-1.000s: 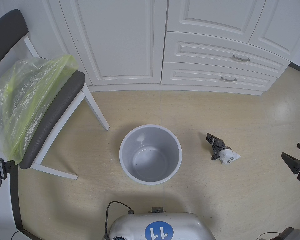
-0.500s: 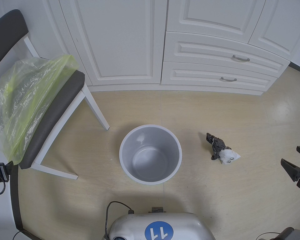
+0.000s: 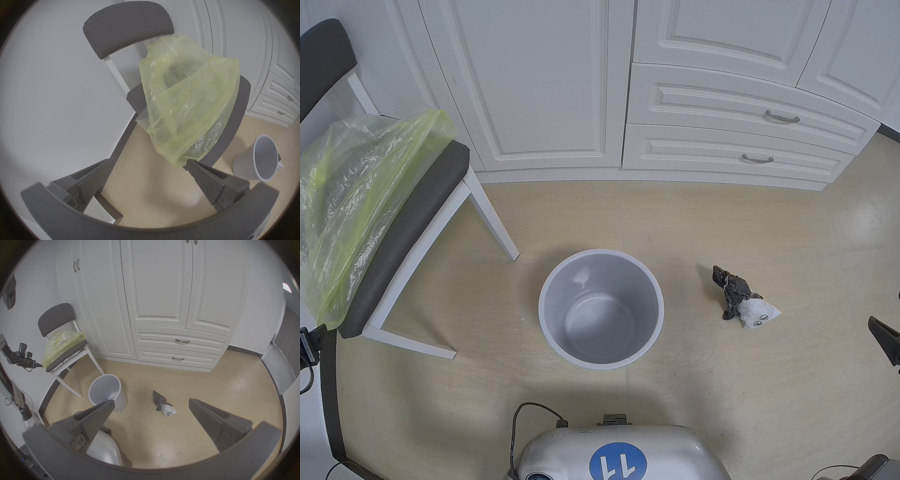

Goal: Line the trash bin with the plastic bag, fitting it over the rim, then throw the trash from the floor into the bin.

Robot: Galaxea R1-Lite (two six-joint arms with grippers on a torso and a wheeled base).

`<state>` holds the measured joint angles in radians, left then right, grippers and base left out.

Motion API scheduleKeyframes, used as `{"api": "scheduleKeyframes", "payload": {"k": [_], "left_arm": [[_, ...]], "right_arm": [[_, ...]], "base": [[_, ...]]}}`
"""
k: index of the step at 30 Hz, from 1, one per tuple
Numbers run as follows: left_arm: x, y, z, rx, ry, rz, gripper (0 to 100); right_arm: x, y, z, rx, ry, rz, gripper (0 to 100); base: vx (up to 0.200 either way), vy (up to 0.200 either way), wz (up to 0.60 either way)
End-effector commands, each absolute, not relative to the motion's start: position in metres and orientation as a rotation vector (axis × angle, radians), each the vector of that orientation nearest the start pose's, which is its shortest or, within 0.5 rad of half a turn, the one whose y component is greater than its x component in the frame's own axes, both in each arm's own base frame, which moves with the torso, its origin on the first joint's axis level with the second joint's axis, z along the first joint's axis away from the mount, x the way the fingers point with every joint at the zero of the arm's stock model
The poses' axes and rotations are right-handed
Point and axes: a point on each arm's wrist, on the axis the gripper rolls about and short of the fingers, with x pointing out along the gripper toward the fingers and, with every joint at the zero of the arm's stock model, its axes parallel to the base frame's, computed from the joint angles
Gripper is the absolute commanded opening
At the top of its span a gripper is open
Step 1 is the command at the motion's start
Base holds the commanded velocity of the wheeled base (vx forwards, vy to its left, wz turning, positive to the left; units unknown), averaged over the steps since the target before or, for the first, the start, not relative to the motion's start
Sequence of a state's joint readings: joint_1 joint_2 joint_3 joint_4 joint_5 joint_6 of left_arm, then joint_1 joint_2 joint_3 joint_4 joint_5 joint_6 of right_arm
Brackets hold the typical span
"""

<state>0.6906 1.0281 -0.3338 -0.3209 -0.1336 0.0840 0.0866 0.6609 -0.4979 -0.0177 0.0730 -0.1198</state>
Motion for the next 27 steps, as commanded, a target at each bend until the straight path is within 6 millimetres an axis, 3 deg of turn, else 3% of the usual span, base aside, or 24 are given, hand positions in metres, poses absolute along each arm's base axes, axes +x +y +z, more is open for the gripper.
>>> {"api": "scheduleKeyframes", "payload": {"k": [1,22,27], "left_arm": [[0.101,0.080,0.166,-0.081,0.371,0.542,100],[0.115,0.093,0.153,-0.136,0.395,0.556,100],[0.127,0.104,0.149,-0.172,0.353,0.568,100]], "right_arm": [[0.046,0.006,0.216,-0.120,0.122,0.169,100],[0.043,0.005,0.218,-0.120,0.104,0.169,100],[0.039,0.005,0.222,-0.118,0.074,0.173,100]], "base": [[0.000,0.000,0.00],[0.000,0.000,0.00],[0.000,0.000,0.00]]}}
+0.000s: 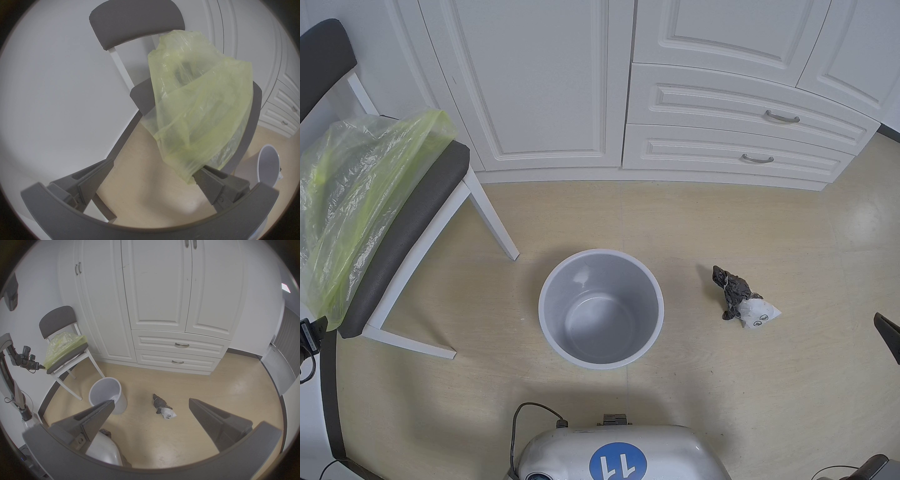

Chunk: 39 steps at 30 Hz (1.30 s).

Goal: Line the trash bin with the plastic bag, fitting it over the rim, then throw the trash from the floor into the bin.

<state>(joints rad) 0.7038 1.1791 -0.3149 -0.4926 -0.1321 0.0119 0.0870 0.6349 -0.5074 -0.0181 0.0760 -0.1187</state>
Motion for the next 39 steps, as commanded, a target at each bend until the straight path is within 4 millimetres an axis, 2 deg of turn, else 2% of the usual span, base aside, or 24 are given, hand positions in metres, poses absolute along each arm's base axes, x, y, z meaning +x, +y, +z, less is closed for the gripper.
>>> {"api": "scheduleKeyframes", "payload": {"k": [1,7,15,20,26,33,39], "left_arm": [[0.127,0.104,0.149,-0.172,0.353,0.568,100],[0.132,0.108,0.148,-0.189,0.271,0.577,100],[0.111,0.089,0.155,-0.208,0.158,0.574,100],[0.109,0.088,0.158,-0.205,0.140,0.572,100],[0.113,0.092,0.156,-0.212,0.158,0.582,100],[0.110,0.089,0.139,-0.239,0.234,0.576,100],[0.126,0.103,0.131,-0.273,0.289,0.589,100]], "right_arm": [[0.039,0.005,0.222,-0.118,0.074,0.173,100],[0.032,0.005,0.229,-0.115,0.030,0.174,100],[0.028,0.004,0.233,-0.115,0.005,0.174,100],[0.028,0.004,0.233,-0.115,0.005,0.176,100],[0.028,0.004,0.233,-0.113,0.005,0.176,100],[0.026,0.004,0.233,-0.113,-0.002,0.175,100],[0.026,0.004,0.232,-0.113,-0.001,0.175,100]], "base": [[0.000,0.000,0.00],[0.000,0.000,0.00],[0.000,0.000,0.00],[0.000,0.000,0.00],[0.000,0.000,0.00],[0.000,0.000,0.00],[0.000,0.000,0.00]]}}
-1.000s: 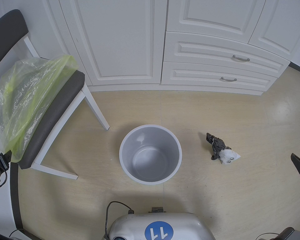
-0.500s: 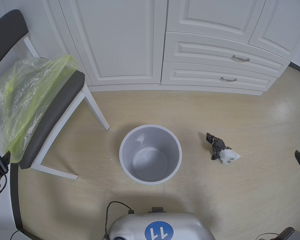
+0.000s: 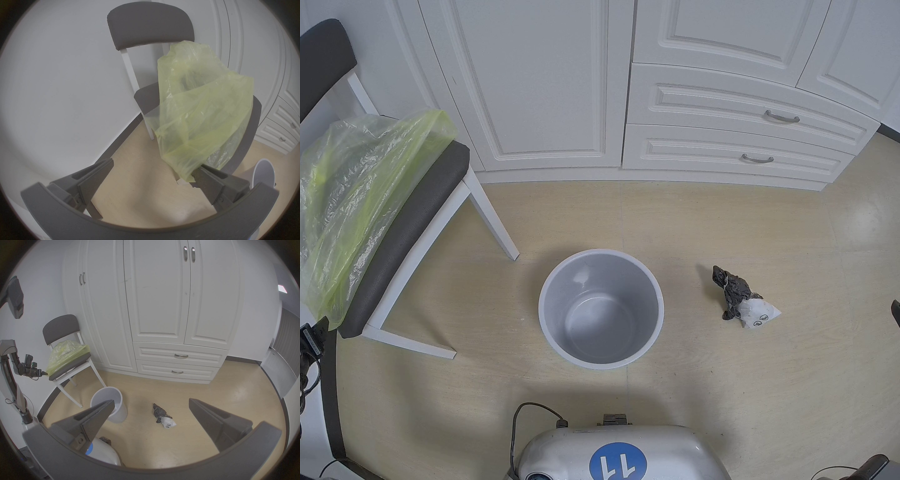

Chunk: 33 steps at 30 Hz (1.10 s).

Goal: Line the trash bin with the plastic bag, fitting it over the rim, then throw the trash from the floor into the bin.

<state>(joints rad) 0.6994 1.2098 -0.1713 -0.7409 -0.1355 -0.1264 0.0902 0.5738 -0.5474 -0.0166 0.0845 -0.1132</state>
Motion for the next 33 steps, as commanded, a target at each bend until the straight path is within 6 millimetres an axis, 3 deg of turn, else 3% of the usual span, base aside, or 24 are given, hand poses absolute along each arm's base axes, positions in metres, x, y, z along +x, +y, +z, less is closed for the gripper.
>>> {"api": "scheduleKeyframes", "payload": {"k": [1,12,21,26,33], "left_arm": [[0.129,0.106,0.132,-0.280,0.279,0.594,100],[0.133,0.111,0.136,-0.324,0.205,0.602,100],[0.127,0.106,0.163,-0.335,-0.023,0.594,100],[0.124,0.103,0.167,-0.311,-0.045,0.591,100],[0.123,0.102,0.151,-0.289,0.054,0.598,100]], "right_arm": [[0.026,0.004,0.233,-0.113,-0.004,0.177,100],[0.027,0.004,0.232,-0.113,0.001,0.178,100],[0.024,0.005,0.227,-0.119,0.001,0.221,100],[0.023,0.006,0.227,-0.119,-0.007,0.244,100],[0.024,0.006,0.228,-0.117,-0.005,0.243,100]], "base": [[0.000,0.000,0.00],[0.000,0.000,0.00],[0.000,0.000,0.00],[0.000,0.000,0.00],[0.000,0.000,0.00]]}}
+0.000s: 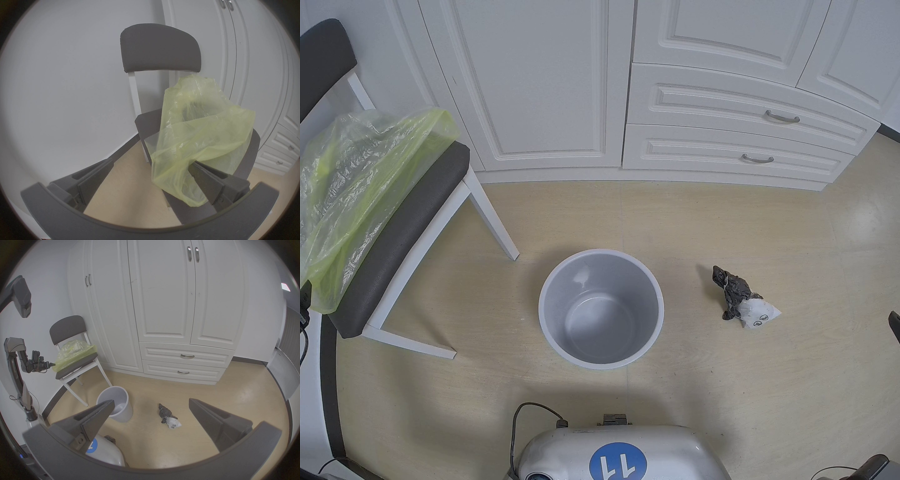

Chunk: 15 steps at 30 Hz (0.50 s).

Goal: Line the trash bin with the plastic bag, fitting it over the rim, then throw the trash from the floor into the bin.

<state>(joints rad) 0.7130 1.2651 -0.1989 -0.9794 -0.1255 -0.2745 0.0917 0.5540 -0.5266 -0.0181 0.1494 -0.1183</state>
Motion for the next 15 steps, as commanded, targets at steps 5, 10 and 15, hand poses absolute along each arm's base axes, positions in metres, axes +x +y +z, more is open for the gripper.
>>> {"api": "scheduleKeyframes", "payload": {"k": [5,10,15], "left_arm": [[0.128,0.107,0.135,-0.309,0.142,0.605,100],[0.132,0.110,0.132,-0.321,0.156,0.609,100],[0.134,0.112,0.134,-0.320,0.146,0.608,100]], "right_arm": [[0.024,0.006,0.228,-0.116,-0.003,0.243,100],[0.023,0.006,0.228,-0.116,-0.006,0.243,100],[0.023,0.006,0.229,-0.114,-0.008,0.242,100]], "base": [[0.000,0.000,0.00],[0.000,0.000,0.00],[0.000,0.000,0.00]]}}
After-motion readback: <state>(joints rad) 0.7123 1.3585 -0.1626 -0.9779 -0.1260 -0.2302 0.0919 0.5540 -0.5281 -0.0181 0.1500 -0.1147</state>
